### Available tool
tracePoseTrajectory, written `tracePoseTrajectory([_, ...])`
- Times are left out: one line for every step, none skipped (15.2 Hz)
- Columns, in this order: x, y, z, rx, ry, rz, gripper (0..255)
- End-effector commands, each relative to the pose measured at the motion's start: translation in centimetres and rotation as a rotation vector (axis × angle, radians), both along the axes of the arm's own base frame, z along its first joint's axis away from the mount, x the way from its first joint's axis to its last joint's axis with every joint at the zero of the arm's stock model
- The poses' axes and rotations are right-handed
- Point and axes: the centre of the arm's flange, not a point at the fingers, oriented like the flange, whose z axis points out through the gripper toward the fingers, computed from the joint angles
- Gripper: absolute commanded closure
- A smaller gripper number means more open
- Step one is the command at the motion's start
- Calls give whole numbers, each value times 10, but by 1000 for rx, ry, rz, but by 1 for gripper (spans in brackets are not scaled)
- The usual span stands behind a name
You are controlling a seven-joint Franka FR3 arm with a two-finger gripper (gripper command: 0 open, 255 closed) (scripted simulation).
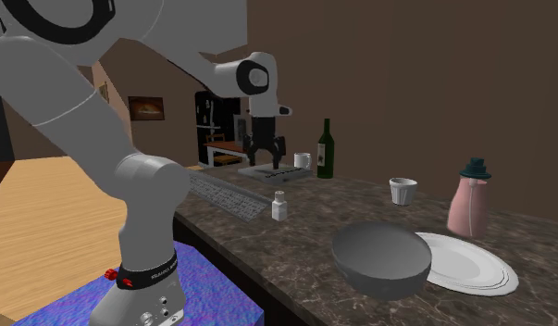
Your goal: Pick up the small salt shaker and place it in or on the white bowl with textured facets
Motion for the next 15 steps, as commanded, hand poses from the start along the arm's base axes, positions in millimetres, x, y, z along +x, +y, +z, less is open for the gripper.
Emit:
tracePoseTrajectory([5, -16, -18, -1, -3, -1, 0])
tracePoseTrajectory([8, -23, -28, -1, -3, -2, 0])
tracePoseTrajectory([11, -31, -39, -2, -3, -2, 0])
tracePoseTrajectory([14, -39, -49, -2, -3, -3, 0])
tracePoseTrajectory([16, -44, -56, -2, -3, -4, 0])
tracePoseTrajectory([16, -44, -61, -2, -3, -4, 0])
tracePoseTrajectory([16, -44, -66, -2, -3, -4, 0])
tracePoseTrajectory([16, -44, -71, -2, -3, -4, 0])
tracePoseTrajectory([16, -44, -77, -2, -3, -4, 0])
tracePoseTrajectory([16, -44, -82, -2, -3, -4, 0])
tracePoseTrajectory([16, -44, -87, -2, -3, -4, 0])
tracePoseTrajectory([16, -44, -93, -2, -3, -4, 0])
tracePoseTrajectory([16, -44, -96, -2, -3, -4, 0])
tracePoseTrajectory([16, -44, -96, -2, -3, -4, 0])
tracePoseTrajectory([16, -44, -96, -2, -3, -4, 0])
